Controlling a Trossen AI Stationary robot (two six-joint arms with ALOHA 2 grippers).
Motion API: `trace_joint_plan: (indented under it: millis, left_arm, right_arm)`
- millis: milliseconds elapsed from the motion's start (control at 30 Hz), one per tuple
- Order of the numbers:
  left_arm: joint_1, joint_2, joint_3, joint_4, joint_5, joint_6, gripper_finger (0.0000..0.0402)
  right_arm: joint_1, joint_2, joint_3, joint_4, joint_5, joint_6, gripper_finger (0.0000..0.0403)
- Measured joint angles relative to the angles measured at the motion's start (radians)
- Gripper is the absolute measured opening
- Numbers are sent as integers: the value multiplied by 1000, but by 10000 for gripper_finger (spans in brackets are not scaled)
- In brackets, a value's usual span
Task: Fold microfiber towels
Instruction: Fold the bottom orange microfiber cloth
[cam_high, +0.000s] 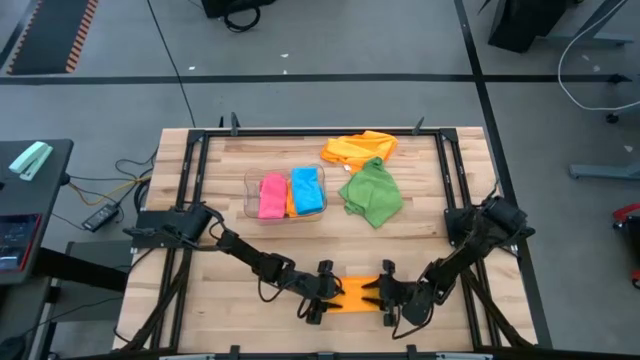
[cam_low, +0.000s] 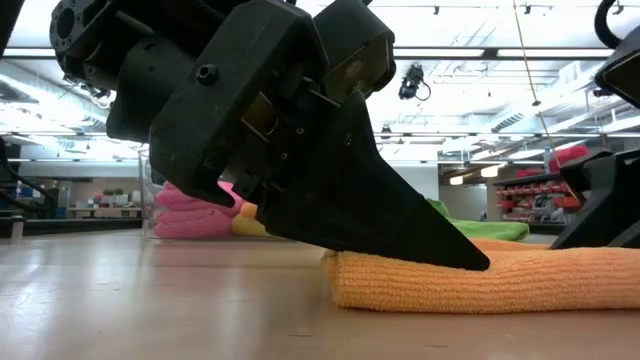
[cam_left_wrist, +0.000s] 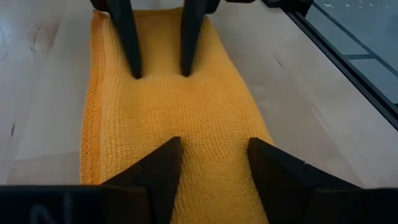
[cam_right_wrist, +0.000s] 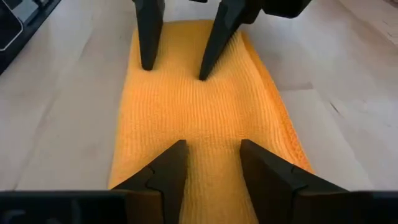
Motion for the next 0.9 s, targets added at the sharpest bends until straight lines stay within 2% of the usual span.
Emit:
trace_joint_plan:
  millis: [67,267,367,467,667,767,900]
  left_arm:
    - [-1,0,0,0,0,-1,194]
    - [-2,0,0,-1,0,-7,196]
    - [-2,0,0,0,0,-12,198]
    - [-2,0,0,-1,0,-14,196]
    - [-3,0,0,-1,0,-33,195]
    - [-5,0,0,-1,-1,-29,196]
    - [-5,0,0,-1,-2,-29,191]
  right_arm:
    - [6,-34,-1,-25,-15,-16,157]
    - [14,-240,-4,-167,-36,-71,144]
    - [14,-284,-4,-207,-38,-79,139]
    - [16,-258,-3,-227,-48,-41,137]
    - [35,-121,-20,-217,-53,144,138]
    - [41,-138,-23,-224,-61,164,138]
    - [37,-250,-27,-287,-104,98,138]
